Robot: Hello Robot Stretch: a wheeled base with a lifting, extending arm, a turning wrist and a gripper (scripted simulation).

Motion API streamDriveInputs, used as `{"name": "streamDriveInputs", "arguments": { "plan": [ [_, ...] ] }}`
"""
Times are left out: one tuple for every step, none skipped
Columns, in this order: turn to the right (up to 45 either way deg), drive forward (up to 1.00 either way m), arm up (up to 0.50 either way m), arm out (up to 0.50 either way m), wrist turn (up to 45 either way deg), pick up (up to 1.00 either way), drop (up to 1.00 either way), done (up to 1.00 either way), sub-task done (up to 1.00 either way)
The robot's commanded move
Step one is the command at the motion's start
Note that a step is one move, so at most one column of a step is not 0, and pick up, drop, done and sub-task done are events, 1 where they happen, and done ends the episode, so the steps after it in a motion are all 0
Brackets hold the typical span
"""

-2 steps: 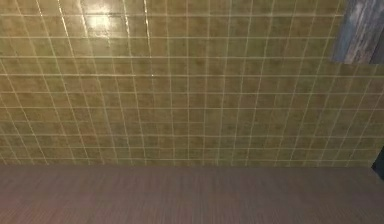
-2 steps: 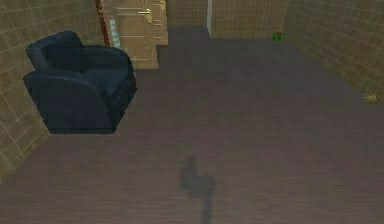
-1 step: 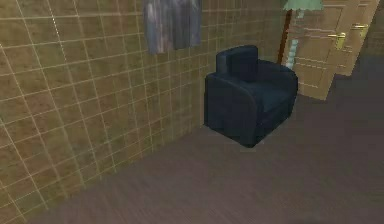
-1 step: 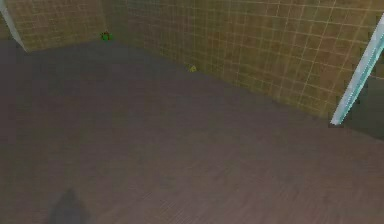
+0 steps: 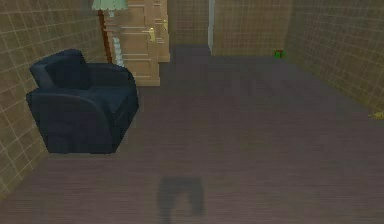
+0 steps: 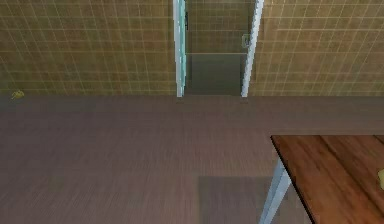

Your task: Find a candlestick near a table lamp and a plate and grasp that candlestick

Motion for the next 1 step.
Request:
{"name": "streamDriveInputs", "arguments": {
  "plan": [
    [0.0,0.05,0.00,0.00,0.0,0.00,0.00,0.00,0.00]
  ]
}}
